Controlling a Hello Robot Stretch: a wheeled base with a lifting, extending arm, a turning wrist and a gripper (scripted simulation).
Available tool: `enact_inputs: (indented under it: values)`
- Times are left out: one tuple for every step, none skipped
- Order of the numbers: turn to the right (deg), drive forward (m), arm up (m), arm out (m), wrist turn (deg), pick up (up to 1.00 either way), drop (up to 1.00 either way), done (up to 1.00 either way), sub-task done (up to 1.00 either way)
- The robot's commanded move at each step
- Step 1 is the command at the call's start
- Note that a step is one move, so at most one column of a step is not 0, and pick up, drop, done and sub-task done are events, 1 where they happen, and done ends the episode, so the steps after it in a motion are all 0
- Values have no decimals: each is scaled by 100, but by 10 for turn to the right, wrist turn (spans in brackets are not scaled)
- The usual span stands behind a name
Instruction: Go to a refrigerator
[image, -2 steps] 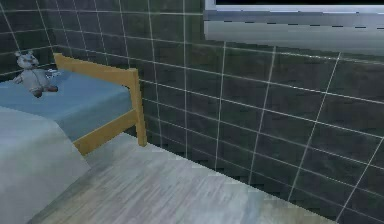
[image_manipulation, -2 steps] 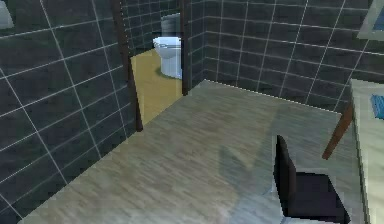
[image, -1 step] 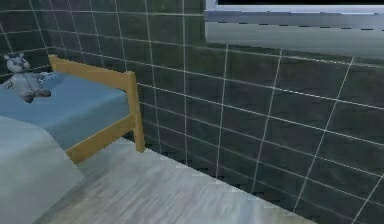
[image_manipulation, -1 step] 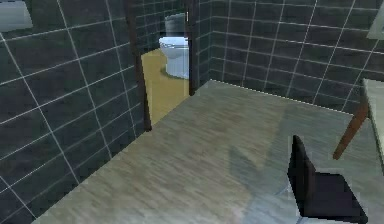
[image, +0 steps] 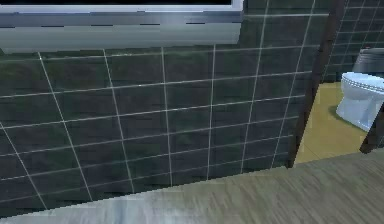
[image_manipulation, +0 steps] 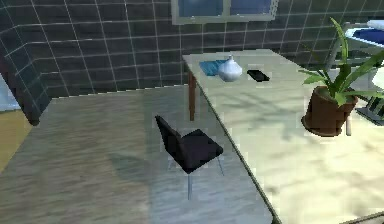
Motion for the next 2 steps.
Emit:
enact_inputs:
  values:
    - [360,0,0,0,0,0,0,0,0]
    - [0,100,0,0,0,0,0,0,0]
